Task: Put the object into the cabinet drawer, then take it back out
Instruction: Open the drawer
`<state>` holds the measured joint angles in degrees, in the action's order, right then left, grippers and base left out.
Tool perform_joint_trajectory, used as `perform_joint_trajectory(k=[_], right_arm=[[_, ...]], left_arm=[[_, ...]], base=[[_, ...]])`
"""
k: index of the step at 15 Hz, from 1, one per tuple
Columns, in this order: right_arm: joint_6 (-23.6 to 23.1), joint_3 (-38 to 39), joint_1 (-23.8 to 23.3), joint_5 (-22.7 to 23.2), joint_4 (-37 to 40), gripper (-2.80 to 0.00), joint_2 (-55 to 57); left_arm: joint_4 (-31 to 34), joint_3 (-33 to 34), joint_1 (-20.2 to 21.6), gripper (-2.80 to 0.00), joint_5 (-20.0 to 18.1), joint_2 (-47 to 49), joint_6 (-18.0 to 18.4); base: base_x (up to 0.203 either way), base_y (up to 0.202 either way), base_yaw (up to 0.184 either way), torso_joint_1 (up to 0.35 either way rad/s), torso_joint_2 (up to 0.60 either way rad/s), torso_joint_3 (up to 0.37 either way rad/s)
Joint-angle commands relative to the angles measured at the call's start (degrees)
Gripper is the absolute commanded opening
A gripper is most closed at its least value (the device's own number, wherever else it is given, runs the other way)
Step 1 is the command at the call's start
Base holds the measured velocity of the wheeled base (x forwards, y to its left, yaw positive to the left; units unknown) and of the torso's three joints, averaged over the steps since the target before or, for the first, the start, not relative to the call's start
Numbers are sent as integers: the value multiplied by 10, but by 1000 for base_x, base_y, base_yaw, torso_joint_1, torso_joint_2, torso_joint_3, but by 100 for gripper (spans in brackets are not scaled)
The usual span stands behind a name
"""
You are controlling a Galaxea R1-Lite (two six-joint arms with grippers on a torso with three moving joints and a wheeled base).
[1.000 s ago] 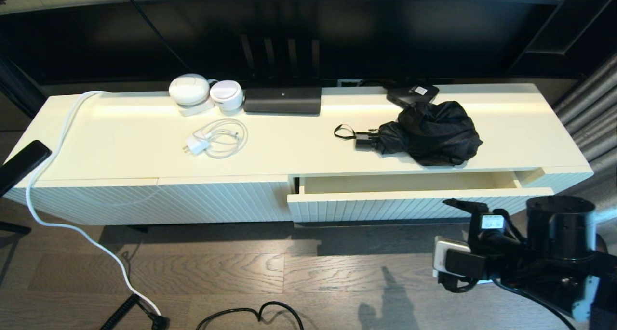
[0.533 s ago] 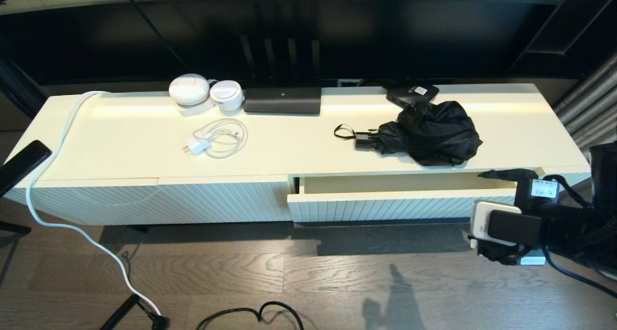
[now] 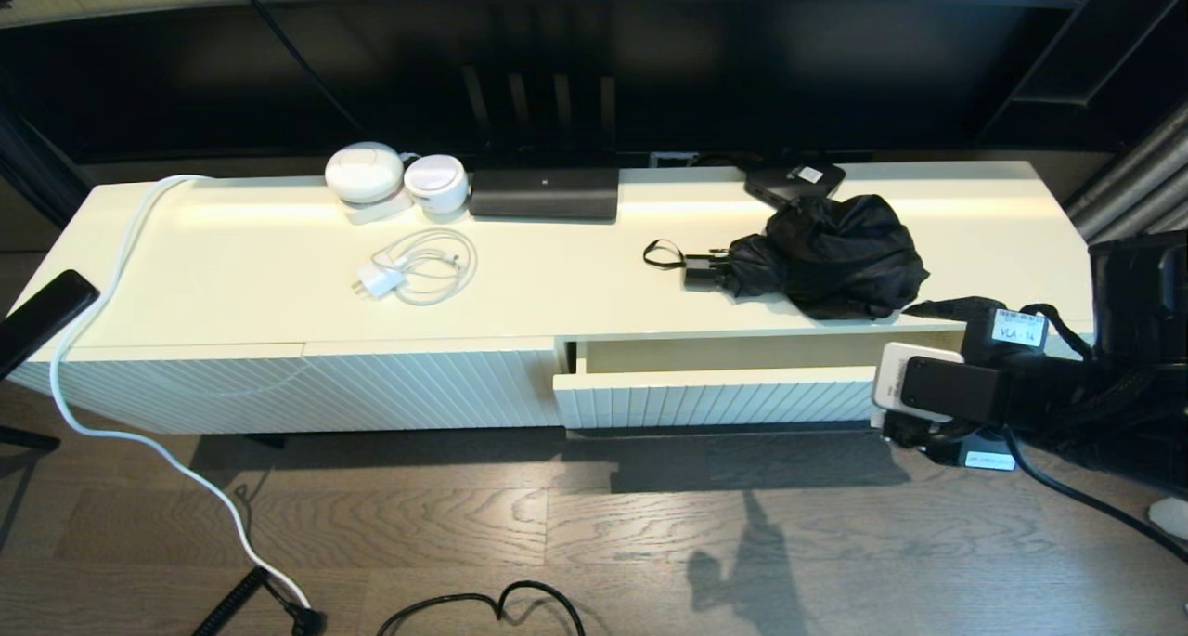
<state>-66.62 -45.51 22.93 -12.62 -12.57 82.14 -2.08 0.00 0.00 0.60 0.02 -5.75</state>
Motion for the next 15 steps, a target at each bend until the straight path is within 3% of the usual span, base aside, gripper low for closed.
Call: perform_joint_trajectory(k=[1, 7, 15], right_arm=[[1, -3, 4, -1, -1, -280, 0], [79, -44, 31, -12, 9, -280, 53], [85, -85, 26, -12, -37, -280, 181]], left_arm=[[0, 0, 0, -280, 0, 0, -1], [0, 0, 0, -280, 0, 0, -1], [0, 0, 0, -280, 0, 0, -1]], base=[[0, 0, 0, 0, 0, 0], [0, 0, 0, 0, 0, 0], [0, 0, 0, 0, 0, 0]])
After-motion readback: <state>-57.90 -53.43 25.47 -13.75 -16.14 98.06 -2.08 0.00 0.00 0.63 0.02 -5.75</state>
